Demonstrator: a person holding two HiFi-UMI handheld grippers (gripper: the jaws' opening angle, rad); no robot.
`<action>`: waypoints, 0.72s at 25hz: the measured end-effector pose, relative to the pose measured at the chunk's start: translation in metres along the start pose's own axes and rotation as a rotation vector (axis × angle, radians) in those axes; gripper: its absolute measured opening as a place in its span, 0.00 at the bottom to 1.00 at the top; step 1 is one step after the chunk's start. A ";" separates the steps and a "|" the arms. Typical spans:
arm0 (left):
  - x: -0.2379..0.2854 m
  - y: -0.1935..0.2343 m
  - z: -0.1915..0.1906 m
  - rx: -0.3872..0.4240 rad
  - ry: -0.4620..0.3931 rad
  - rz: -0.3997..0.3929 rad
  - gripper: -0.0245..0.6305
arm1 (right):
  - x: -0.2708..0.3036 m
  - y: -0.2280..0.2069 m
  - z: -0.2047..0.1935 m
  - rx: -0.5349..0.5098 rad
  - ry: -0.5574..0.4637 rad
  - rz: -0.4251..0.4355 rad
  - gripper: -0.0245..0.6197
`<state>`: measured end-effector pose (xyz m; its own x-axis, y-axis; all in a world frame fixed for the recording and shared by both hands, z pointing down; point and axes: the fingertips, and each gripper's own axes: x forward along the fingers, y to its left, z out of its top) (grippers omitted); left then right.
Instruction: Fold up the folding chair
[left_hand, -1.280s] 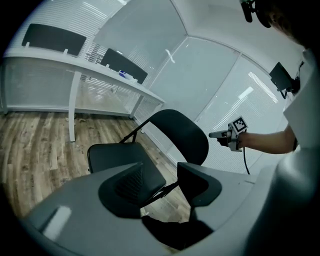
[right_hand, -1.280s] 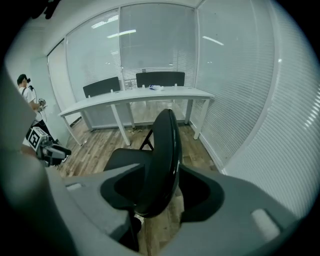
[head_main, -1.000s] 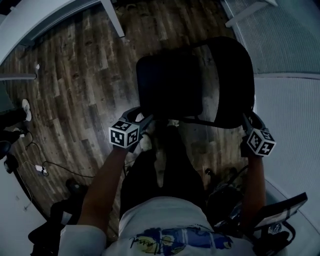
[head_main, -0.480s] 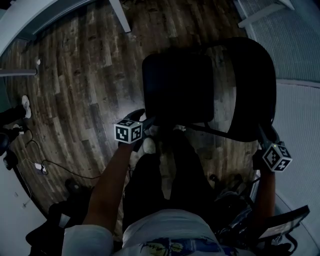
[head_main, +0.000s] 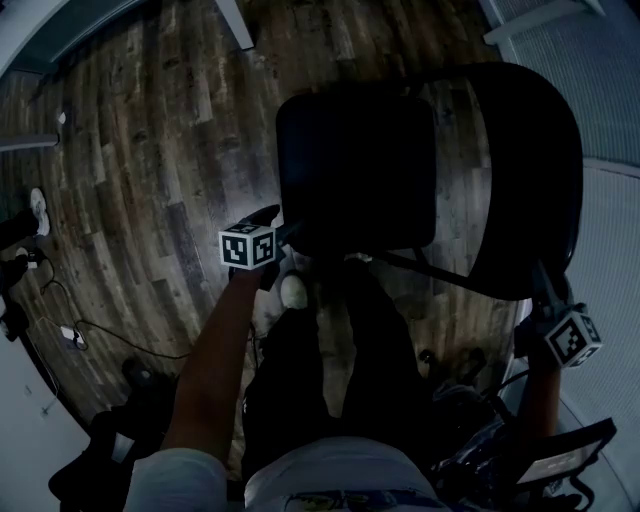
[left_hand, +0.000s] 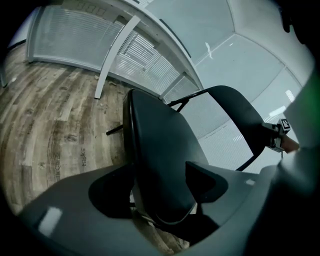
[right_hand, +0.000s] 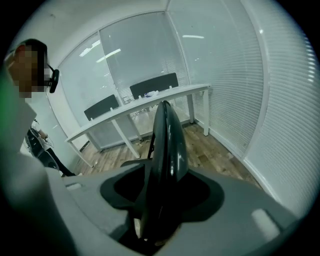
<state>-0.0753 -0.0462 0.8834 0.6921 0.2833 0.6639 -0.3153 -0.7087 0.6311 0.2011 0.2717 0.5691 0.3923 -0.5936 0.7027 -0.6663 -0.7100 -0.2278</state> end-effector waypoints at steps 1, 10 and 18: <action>0.005 0.006 -0.001 -0.024 -0.005 -0.005 0.56 | 0.002 0.002 0.000 -0.007 0.004 0.002 0.35; 0.031 0.028 0.000 -0.195 -0.037 -0.132 0.61 | 0.018 0.007 -0.004 -0.036 0.001 0.010 0.35; 0.053 0.023 -0.008 -0.289 -0.033 -0.269 0.63 | 0.022 0.007 -0.003 -0.034 -0.021 0.014 0.35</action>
<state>-0.0514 -0.0423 0.9367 0.7940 0.4099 0.4489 -0.2863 -0.3993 0.8710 0.2033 0.2549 0.5846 0.3959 -0.6115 0.6851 -0.6926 -0.6887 -0.2145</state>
